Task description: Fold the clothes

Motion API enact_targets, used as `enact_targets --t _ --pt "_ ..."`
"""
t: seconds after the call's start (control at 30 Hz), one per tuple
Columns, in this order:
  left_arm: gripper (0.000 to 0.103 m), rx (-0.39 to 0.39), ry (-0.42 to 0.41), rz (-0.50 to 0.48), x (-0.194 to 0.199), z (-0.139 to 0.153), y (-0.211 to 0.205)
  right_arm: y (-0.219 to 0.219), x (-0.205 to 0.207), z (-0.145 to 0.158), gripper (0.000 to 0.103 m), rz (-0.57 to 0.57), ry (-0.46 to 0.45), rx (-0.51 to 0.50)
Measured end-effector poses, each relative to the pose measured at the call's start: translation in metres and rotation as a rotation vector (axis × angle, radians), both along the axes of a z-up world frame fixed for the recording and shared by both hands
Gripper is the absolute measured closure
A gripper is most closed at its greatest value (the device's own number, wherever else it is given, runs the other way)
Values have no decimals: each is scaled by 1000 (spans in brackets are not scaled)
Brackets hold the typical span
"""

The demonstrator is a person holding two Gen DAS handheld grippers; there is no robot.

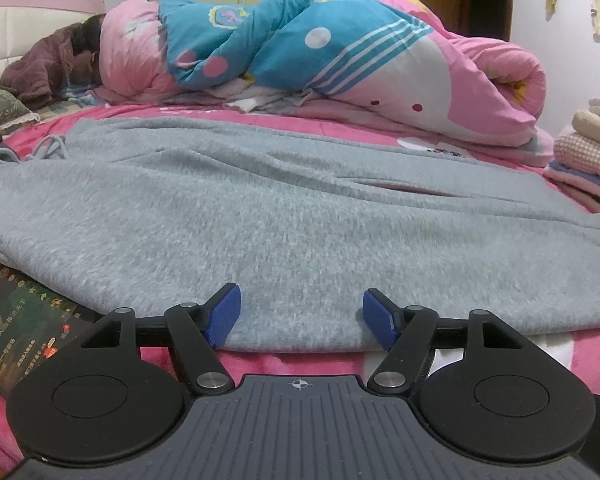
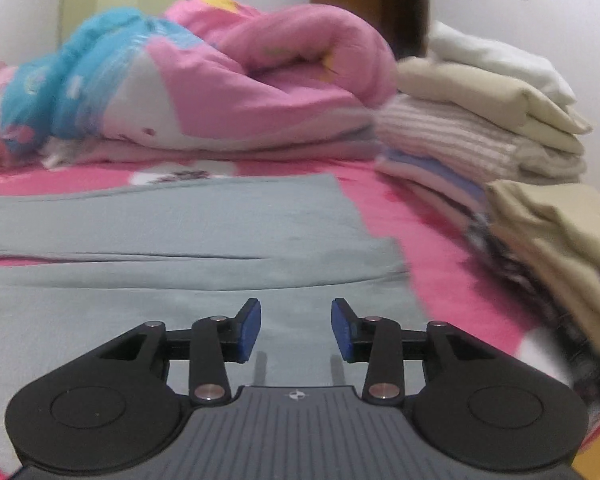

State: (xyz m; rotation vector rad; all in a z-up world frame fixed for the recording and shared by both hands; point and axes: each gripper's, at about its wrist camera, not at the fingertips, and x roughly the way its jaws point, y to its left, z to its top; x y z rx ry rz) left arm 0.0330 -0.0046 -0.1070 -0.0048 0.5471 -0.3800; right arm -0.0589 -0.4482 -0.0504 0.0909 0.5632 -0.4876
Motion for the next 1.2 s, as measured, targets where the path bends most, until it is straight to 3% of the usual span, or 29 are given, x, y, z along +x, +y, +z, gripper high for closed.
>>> enact_targets --t 0.1,0.23,0.4,0.6,0.67,0.87,0.93,1.03,1.2 --pt "33 -3 -1 10 3 0 0 -31 -7 2 62 -74 27 5" --pt "31 2 -12 26 5 -2 -3 -49 -43 8 62 -131 -66 124" --pt "26 41 -49 38 4 -5 -13 -35 -109 -1 61 -139 -163 258" --pt "24 41 -78 47 2 -8 -13 -31 -194 -31 57 -258 -345 603" --pt "24 41 -90 47 0 -8 -13 -42 -205 -47 56 -298 -380 716" --pt "26 55 -130 -119 -17 11 -31 -64 -200 -68 58 -298 -408 840" --pt "26 60 -143 -178 -23 17 -37 -67 -193 -69 64 -263 -406 857" --pt "25 73 -154 -288 -32 27 -51 -70 -186 -64 92 -217 -440 869" --pt "25 191 -136 -579 -52 36 -109 -85 -165 -49 96 -144 -524 895"
